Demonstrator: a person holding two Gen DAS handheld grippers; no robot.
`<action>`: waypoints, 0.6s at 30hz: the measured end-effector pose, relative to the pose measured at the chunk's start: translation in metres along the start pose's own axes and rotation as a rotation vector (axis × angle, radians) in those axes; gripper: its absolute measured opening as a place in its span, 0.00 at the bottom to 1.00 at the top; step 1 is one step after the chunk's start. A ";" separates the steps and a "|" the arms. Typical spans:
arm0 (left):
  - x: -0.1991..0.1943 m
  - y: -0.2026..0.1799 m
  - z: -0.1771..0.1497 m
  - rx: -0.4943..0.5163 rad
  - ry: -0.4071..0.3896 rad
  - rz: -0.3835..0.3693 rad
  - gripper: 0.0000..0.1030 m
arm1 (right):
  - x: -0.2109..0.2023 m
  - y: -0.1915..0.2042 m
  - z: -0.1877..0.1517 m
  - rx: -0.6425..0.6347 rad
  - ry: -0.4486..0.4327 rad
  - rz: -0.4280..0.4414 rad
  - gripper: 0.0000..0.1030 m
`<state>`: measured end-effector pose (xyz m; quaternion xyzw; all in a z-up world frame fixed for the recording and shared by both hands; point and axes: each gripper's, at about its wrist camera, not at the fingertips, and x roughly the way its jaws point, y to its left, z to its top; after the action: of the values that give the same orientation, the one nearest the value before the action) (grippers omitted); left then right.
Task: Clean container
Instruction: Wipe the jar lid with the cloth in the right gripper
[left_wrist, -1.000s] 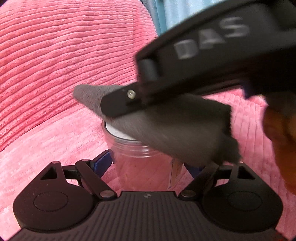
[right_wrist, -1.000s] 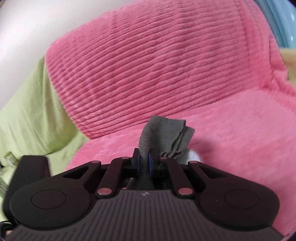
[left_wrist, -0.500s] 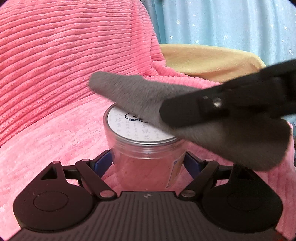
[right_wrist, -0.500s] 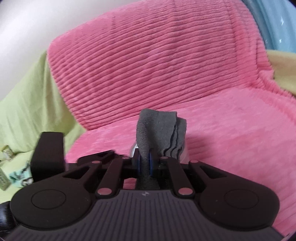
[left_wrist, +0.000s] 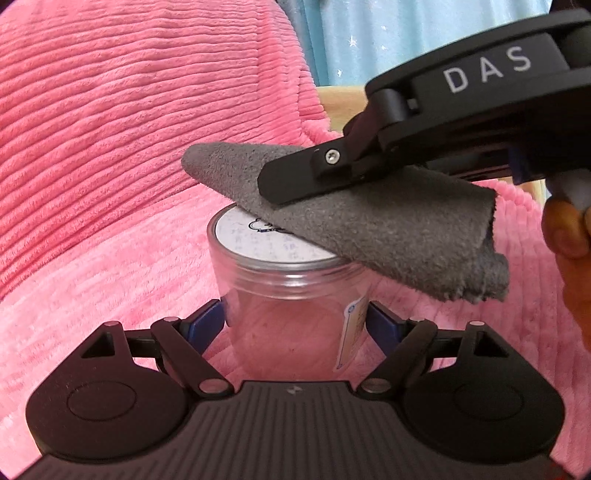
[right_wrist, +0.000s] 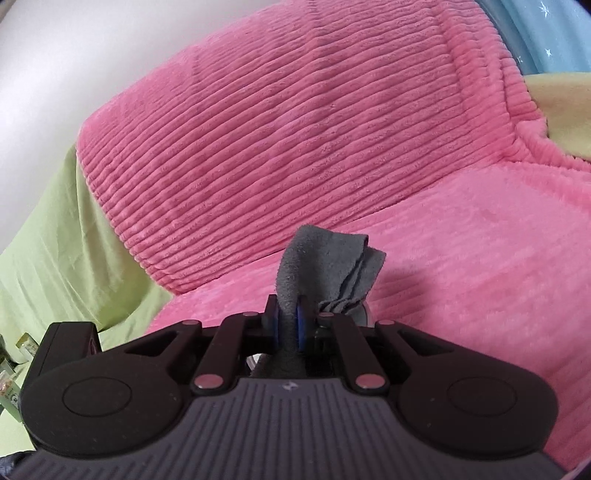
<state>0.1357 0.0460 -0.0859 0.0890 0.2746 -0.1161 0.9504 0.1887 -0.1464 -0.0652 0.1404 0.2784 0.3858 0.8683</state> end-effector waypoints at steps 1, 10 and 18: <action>0.000 -0.002 0.000 0.011 0.001 0.007 0.83 | -0.001 -0.001 -0.001 0.001 0.000 0.004 0.06; 0.003 0.000 0.005 0.002 -0.014 -0.006 0.83 | -0.004 -0.003 -0.004 0.012 0.008 0.027 0.06; 0.002 0.001 0.003 -0.014 -0.015 -0.011 0.83 | -0.016 -0.001 -0.008 0.011 0.033 0.051 0.07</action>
<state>0.1387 0.0458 -0.0841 0.0802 0.2689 -0.1200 0.9523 0.1752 -0.1588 -0.0660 0.1460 0.2912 0.4082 0.8528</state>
